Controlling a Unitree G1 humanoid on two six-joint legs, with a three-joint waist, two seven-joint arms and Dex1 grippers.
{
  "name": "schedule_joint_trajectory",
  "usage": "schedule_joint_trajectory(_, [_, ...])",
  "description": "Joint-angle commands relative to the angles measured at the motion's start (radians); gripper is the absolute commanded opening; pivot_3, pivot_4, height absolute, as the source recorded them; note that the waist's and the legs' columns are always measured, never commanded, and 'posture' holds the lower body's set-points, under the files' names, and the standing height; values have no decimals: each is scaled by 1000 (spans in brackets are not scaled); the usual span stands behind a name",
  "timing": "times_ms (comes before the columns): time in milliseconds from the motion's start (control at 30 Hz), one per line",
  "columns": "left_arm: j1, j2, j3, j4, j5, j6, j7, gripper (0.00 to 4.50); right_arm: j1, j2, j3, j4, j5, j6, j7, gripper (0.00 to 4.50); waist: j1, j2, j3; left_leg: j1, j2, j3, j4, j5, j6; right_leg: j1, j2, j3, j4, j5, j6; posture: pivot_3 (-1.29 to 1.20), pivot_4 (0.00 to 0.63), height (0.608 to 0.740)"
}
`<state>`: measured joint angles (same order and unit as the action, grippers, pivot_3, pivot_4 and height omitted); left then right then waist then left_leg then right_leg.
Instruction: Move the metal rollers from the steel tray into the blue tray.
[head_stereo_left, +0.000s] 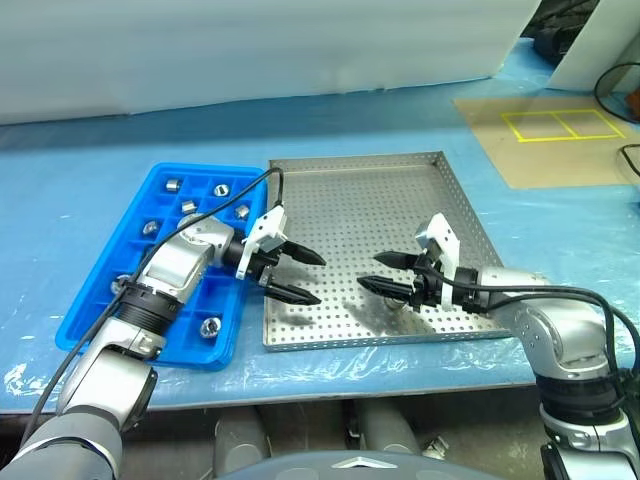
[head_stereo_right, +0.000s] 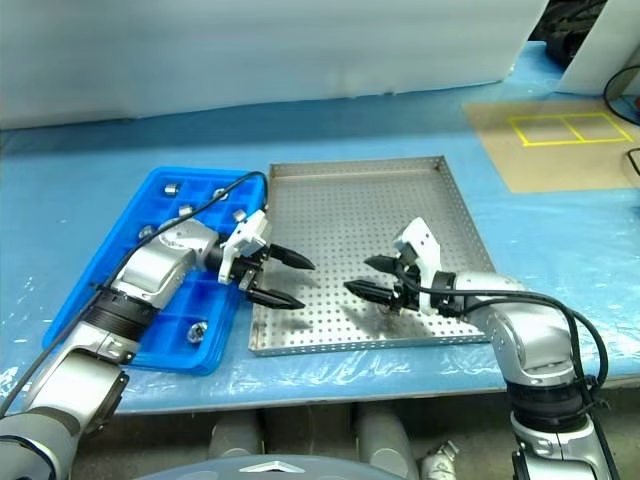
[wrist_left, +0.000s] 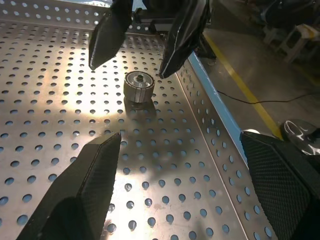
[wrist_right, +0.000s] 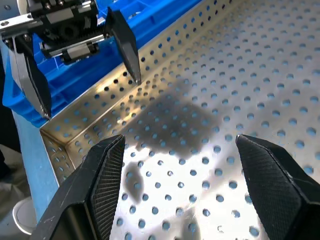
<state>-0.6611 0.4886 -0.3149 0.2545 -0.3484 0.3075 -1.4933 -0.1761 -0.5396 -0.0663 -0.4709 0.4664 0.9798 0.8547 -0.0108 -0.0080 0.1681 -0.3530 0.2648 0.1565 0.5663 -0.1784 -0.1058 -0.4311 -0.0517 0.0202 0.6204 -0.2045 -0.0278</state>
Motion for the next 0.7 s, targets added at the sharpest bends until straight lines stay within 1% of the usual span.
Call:
schedule_joint_trajectory(33, [-10, -8, 0, -7, 7, -21, -22, 4030, 65, -36, 3, -51, -10, -47, -35, 3641, -4, 0, 0, 1, -1, 0, 0, -1, 1, 1, 0, 1, -1, 0, 0, -476, 150, 740])
schedule_joint_trajectory(267, [9, -16, 6, -16, 15, -19, -23, 4030, 119, -41, -20, -13, -3, -84, -88, 3641, -10, 0, 0, 3, -5, 5, 3, -4, 7, 1, -3, 7, -3, 2, 4, -465, 150, 740])
schedule_joint_trajectory(700, [44, 6, 18, -61, 12, 2, -6, 4030, 162, -44, 45, 82, -32, -180, -114, 3641, -9, 0, 0, 2, -5, 6, -1, -6, 10, 2, -3, 7, -12, 2, 5, -431, 150, 740])
